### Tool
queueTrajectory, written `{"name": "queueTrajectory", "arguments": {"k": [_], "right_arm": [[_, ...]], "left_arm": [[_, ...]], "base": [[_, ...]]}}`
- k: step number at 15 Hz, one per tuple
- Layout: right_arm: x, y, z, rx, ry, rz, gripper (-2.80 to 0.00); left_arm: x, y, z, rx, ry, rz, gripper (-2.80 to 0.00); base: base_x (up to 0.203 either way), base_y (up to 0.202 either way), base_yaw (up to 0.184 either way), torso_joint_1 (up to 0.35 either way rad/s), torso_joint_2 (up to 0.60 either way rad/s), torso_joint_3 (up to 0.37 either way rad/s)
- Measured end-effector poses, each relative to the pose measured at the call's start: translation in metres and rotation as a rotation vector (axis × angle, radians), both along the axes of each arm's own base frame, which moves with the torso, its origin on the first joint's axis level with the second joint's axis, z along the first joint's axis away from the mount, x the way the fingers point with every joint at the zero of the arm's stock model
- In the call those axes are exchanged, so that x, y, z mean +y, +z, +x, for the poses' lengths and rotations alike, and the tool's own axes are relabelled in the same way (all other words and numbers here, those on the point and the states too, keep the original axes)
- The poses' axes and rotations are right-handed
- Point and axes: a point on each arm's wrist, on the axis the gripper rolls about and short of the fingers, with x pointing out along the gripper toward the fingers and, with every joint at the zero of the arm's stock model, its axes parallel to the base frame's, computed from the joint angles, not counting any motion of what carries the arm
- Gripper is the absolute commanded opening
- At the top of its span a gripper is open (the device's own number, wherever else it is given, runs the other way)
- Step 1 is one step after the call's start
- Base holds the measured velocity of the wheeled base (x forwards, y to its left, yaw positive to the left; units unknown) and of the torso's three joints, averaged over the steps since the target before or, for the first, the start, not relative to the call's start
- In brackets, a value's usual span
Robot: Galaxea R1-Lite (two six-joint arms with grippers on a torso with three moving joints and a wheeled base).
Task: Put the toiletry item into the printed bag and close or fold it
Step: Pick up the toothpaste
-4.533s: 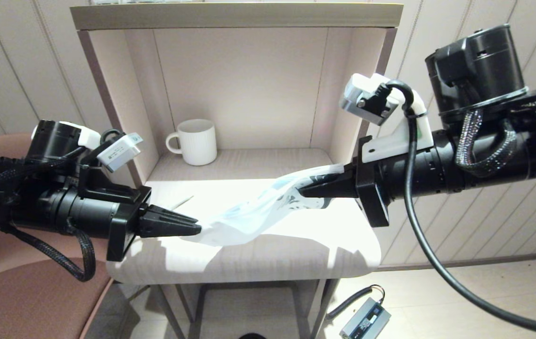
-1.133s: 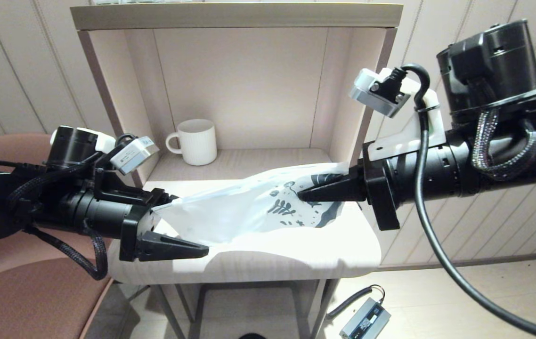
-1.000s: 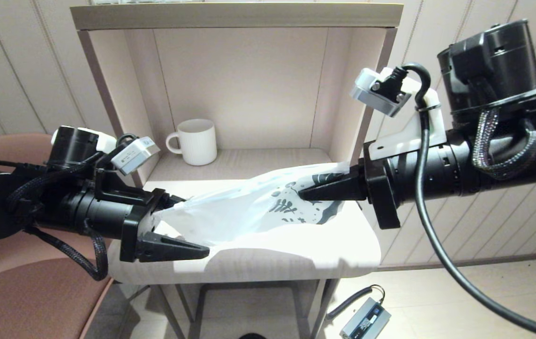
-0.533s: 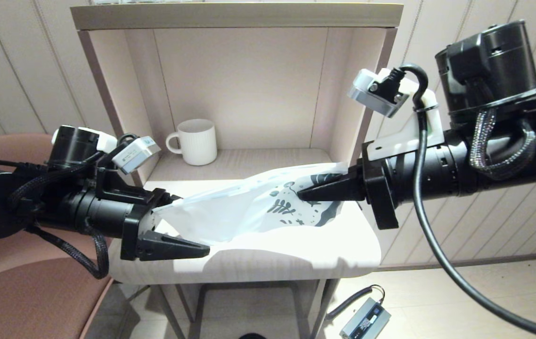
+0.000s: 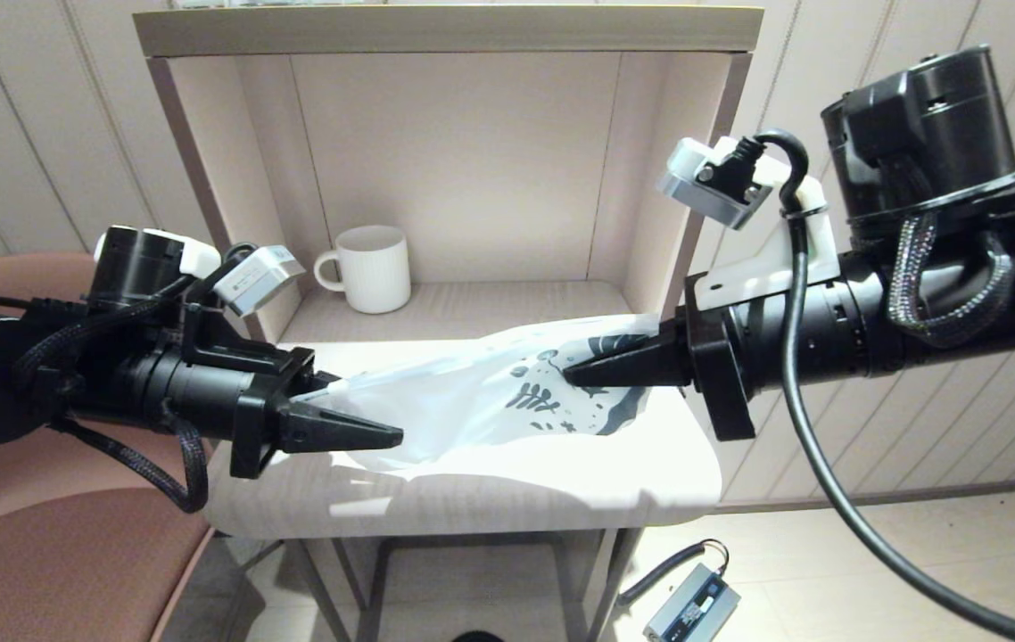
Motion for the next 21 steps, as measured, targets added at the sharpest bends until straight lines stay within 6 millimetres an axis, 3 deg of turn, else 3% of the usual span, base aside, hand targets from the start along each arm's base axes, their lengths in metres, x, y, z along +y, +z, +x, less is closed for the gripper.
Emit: {"name": "queueTrajectory", "arguments": {"k": [10, 21], "right_arm": [[0.004, -0.003, -0.002, 0.011, 0.036, 0.001, -2.8], [0.06, -0.03, 0.014, 0.073, 0.137, -0.055, -2.8]], "left_arm": [[-0.008, 0.001, -0.006, -0.005, -0.044, -0.01, -2.8], [-0.019, -0.004, -0.004, -0.005, -0.075, -0.009, -2.8]], "base": [[0.0, 0.0, 0.0, 0.0, 0.0, 0.0], [0.0, 0.0, 0.0, 0.0, 0.0, 0.0]]}}
